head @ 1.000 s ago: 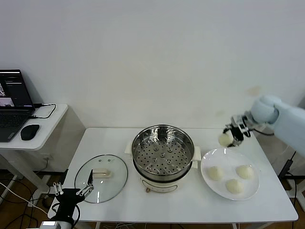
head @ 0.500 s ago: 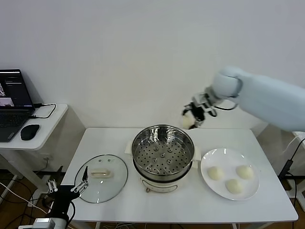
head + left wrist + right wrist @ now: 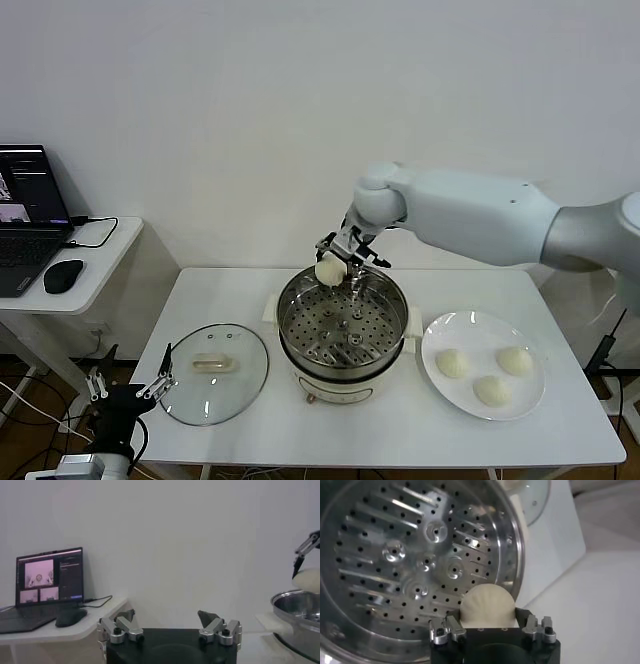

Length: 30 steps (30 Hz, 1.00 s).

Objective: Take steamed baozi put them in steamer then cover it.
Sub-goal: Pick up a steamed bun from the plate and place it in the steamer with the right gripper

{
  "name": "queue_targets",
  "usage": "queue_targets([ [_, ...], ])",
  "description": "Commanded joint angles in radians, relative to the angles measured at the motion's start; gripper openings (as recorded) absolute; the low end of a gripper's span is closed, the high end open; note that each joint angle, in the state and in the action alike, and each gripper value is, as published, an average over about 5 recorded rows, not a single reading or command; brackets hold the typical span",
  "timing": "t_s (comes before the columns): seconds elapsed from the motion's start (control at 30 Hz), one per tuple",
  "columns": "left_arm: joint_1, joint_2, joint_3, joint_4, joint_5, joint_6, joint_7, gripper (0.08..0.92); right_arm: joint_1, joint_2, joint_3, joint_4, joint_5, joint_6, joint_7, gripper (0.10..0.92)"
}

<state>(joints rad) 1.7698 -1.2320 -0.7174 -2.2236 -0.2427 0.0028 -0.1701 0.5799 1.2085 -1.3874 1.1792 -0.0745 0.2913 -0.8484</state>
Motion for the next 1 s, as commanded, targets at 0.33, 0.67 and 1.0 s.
queue_targets([
  [0.33,0.003,-0.014,-0.001,-0.011,0.005,0.005,-0.002,0.823,-0.102,0.018,0.009,-0.067,-0.224,0.159,0.069,0.670],
  [0.67,0.003,-0.015,0.001,-0.019,0.005,0.007,-0.003,0.823,-0.108,0.013,0.018,-0.088,-0.227,0.165,0.082,0.758],
  [1.0,0.003,-0.009,-0.001,-0.044,0.004,0.021,-0.003,0.823,0.058,-0.120,0.000,0.135,0.185,-0.163,-0.092,0.822],
])
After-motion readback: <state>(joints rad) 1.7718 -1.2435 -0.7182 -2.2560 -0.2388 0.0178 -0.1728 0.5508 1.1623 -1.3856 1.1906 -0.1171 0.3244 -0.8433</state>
